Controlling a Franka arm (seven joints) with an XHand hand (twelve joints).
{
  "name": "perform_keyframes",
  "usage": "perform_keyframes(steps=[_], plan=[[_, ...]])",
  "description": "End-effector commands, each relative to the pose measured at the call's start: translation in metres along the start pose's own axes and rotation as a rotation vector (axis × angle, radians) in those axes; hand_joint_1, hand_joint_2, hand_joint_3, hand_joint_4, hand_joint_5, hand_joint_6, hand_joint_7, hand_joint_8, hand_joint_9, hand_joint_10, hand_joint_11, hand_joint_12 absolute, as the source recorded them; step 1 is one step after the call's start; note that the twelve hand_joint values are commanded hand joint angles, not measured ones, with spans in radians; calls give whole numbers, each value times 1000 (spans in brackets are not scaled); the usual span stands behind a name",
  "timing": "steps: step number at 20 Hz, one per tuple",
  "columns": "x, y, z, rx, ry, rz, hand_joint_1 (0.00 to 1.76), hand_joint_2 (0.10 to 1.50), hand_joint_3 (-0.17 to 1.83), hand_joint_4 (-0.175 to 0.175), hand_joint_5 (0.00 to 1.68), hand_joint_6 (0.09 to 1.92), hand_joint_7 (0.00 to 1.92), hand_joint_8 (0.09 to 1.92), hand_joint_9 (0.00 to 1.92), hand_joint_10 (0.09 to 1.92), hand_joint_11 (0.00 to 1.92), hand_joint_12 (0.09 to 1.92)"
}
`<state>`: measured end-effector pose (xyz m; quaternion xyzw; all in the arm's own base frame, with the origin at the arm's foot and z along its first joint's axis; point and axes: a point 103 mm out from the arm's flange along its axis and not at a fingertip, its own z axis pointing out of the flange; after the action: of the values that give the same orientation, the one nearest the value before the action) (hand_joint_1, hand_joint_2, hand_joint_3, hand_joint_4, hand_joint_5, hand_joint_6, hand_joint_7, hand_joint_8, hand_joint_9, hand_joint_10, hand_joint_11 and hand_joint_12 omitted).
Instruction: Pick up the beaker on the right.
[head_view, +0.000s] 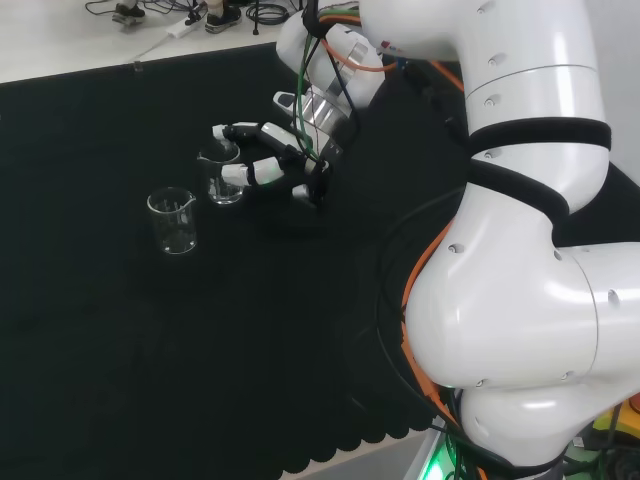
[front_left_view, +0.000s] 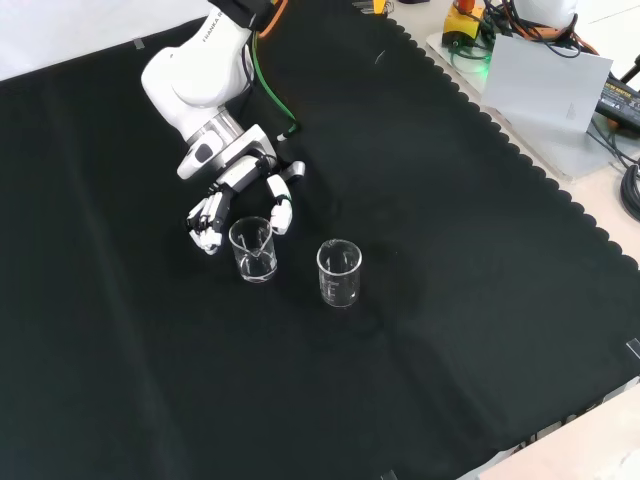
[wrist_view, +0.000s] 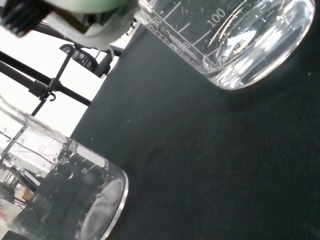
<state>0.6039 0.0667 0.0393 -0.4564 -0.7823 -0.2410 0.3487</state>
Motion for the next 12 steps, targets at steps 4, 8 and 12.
perform_keyframes(steps=[4, 8, 12], plan=[[0, 4, 5, 4, 9, -7, 879, 522, 641, -29, 487, 87, 352, 604, 433, 589, 0, 1255], [0, 6, 6, 0, 23, -23, 882, 522, 642, -29, 499, 87, 360, 605, 439, 587, 0, 1255], [2, 10, 12, -1, 36, -43, 888, 522, 644, -29, 513, 87, 379, 607, 455, 587, 0, 1256]])
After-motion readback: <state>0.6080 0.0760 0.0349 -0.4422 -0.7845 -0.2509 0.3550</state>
